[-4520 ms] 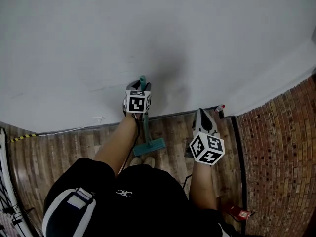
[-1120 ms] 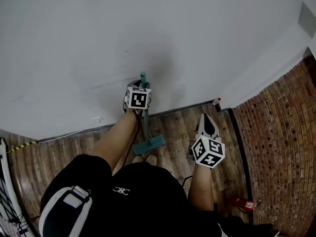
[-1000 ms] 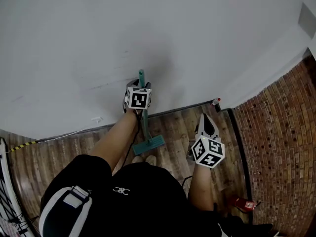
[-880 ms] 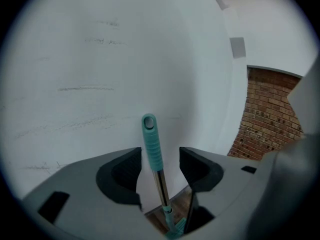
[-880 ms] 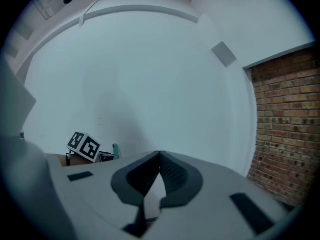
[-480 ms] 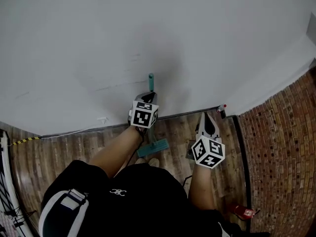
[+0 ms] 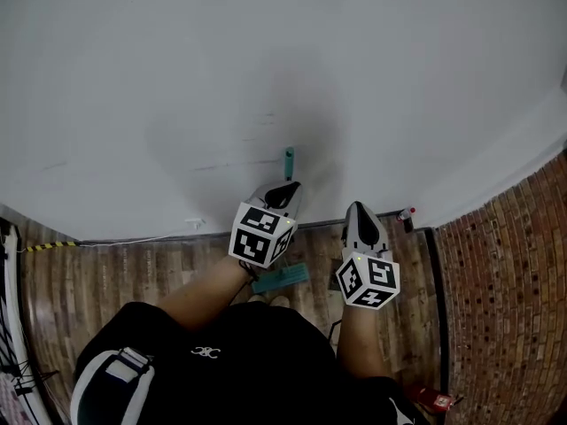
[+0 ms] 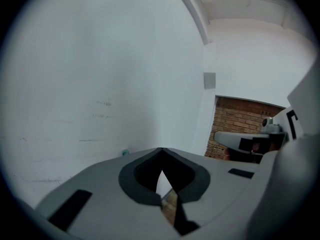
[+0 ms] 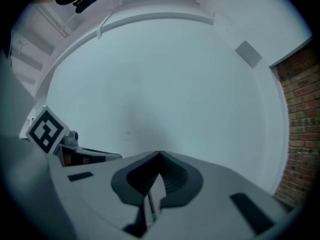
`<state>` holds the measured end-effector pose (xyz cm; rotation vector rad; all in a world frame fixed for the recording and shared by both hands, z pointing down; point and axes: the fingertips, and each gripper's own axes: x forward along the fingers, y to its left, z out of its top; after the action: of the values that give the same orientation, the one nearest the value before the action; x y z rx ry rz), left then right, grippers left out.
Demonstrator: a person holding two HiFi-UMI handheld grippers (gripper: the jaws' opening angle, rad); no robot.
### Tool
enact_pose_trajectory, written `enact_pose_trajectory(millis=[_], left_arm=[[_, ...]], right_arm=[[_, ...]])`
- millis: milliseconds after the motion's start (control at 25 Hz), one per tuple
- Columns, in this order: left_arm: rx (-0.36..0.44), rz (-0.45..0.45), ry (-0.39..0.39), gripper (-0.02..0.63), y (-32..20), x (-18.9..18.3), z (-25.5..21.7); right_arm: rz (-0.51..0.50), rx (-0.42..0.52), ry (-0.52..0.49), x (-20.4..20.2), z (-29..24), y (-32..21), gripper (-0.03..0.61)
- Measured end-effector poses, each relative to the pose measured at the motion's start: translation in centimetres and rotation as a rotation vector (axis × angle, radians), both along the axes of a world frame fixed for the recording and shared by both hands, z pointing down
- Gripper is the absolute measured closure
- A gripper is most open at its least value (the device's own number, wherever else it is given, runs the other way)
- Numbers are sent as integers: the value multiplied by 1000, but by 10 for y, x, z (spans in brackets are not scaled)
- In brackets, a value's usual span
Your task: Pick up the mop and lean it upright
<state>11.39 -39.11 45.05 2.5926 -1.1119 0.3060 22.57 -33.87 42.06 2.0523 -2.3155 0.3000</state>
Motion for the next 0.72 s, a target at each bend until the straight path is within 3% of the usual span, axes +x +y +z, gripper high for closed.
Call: enact_pose_trajectory(millis=[200,720], left_arm=[[60,8,-6,617,2,-4,-19],[48,4,6,617,1,-14,-17]], right_arm=[[-36,5,9,-17,-5,-10,565],[-70,12,8,-36,-8,-17,565]])
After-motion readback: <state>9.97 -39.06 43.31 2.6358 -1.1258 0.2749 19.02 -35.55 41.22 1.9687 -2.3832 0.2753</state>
